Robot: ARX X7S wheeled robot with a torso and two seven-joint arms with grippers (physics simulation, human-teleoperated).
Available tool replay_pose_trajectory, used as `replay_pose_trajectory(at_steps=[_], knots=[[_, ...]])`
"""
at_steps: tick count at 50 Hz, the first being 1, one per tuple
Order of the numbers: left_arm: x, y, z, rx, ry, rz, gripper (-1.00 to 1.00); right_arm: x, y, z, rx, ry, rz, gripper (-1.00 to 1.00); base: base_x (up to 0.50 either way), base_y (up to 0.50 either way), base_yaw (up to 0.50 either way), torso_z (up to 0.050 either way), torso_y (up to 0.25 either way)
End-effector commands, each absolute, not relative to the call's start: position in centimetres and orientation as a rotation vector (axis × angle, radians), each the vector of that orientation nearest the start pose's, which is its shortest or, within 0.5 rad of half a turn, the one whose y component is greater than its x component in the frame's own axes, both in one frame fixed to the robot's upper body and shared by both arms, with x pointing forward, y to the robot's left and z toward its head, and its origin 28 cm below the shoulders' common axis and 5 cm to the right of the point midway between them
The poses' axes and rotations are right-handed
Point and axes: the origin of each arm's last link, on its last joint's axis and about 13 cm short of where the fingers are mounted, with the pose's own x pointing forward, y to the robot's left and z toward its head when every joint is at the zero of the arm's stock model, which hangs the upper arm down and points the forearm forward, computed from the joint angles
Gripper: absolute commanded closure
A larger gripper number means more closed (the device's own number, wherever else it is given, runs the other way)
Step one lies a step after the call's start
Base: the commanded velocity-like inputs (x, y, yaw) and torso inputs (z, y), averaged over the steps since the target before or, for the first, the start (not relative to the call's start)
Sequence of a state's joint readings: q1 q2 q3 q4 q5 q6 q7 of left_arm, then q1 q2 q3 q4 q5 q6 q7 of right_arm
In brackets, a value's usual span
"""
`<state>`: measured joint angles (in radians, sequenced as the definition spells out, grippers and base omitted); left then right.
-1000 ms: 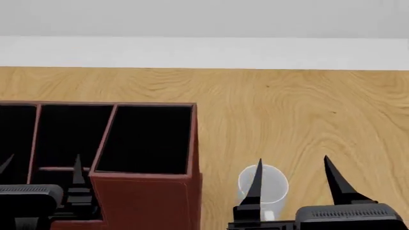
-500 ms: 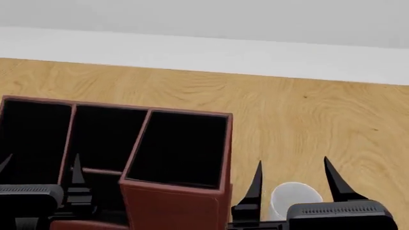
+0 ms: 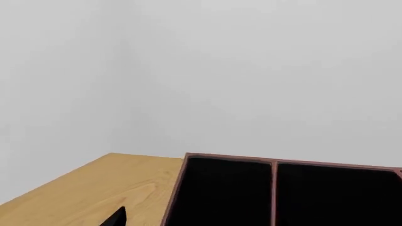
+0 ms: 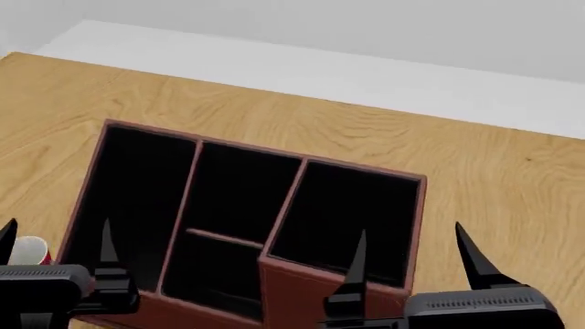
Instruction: Pick up the book and place it in the right compartment of the caddy.
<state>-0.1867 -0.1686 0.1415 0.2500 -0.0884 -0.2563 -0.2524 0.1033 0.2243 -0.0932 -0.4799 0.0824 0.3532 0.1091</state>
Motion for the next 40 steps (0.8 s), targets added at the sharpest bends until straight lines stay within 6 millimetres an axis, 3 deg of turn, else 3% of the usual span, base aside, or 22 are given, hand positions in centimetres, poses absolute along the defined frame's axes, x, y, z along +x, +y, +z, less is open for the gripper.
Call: replay_pose_trajectory(at_steps=[1,40], knots=[[24.62,21.24,9.07,0.071,-0.174,0.103,-1.0,22.13,-11.57,11.12,-0.129,-0.221,0.037,-1.0,0.0,0.0,0.5,0.0,0.0],[24.55,21.32,9.28,0.071,-0.185,0.107,-1.0,22.23,-11.34,11.05,-0.109,-0.215,0.076,-1.0,0.0,0.0,0.5,0.0,0.0]])
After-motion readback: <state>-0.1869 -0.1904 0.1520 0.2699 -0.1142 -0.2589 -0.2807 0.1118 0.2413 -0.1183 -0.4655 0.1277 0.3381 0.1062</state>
